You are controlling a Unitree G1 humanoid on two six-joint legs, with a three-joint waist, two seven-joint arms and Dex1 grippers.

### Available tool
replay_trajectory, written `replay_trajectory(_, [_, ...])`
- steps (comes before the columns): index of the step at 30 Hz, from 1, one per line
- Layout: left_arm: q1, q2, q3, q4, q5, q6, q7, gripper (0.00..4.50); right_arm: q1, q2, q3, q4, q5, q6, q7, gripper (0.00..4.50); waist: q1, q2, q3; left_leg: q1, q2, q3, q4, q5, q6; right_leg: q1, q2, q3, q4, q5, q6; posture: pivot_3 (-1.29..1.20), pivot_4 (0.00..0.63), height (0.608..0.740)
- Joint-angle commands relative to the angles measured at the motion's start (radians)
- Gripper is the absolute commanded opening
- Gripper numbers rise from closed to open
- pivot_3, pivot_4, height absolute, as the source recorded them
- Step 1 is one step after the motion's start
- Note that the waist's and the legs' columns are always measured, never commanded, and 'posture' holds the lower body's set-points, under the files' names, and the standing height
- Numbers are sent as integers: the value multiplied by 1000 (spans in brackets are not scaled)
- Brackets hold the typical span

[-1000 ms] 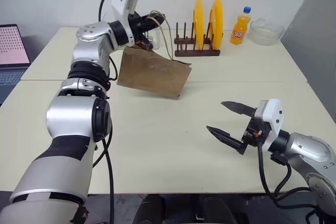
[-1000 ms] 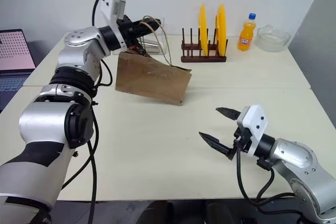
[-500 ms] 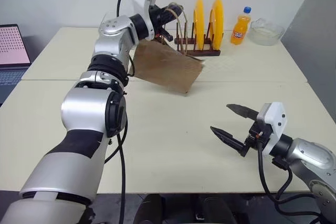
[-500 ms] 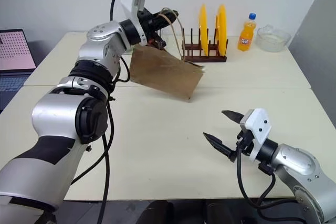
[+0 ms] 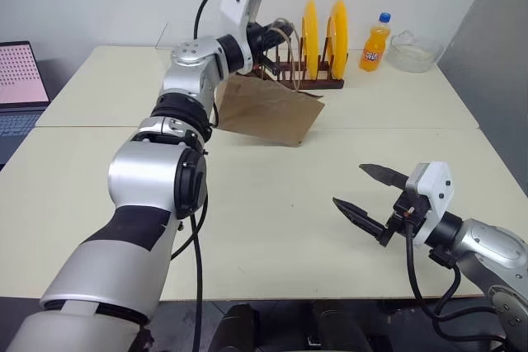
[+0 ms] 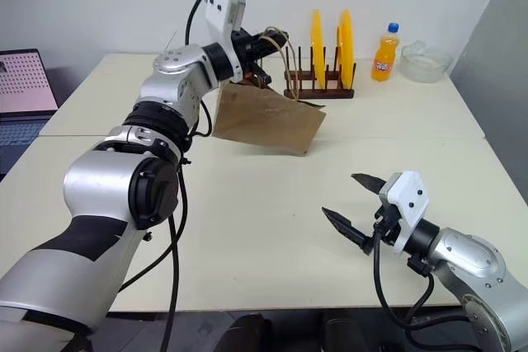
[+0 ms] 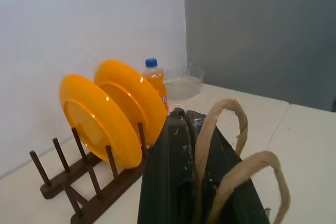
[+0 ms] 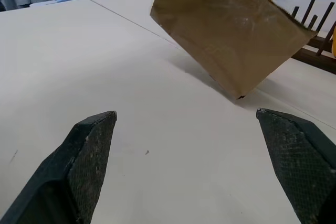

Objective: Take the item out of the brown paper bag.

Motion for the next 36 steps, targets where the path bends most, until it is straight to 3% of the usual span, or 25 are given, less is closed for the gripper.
replay_trajectory(1, [-8, 10, 0, -36, 10, -23, -22, 19, -10, 5, -6, -36, -3, -19, -15, 4500, 0, 0, 0, 0, 0, 0, 0, 0, 0, 0, 0, 0, 0, 0, 0, 0, 150, 740])
replay_trajectory(16, [42, 59, -59, -39, 111, -103, -3, 19, -53, 10, 15, -16, -1, -17, -19, 4500, 1, 0, 0, 0, 0, 0, 0, 0, 0, 0, 0, 0, 0, 0, 0, 0, 150, 740])
replay_trajectory(19, [49, 72, -71, -36, 133, -122, 12, 600, -64, 13, 25, -14, -1, -15, -18, 4500, 1, 0, 0, 0, 0, 0, 0, 0, 0, 0, 0, 0, 0, 0, 0, 0, 150, 740])
replay_trajectory(29, [78, 151, -104, -52, 180, -175, -16, 3730, -94, 13, 45, 5, -1, -18, -2, 4500, -1, 0, 0, 0, 0, 0, 0, 0, 0, 0, 0, 1, 1, 0, 0, 0, 150, 740])
replay_trajectory(36, [150, 255, -117, -127, 186, -164, -63, 3730, -145, 14, 92, 60, -23, -14, 14, 4500, -4, 0, 0, 1, 0, 0, 0, 0, 0, 0, 0, 0, 1, 0, 0, 0, 150, 740])
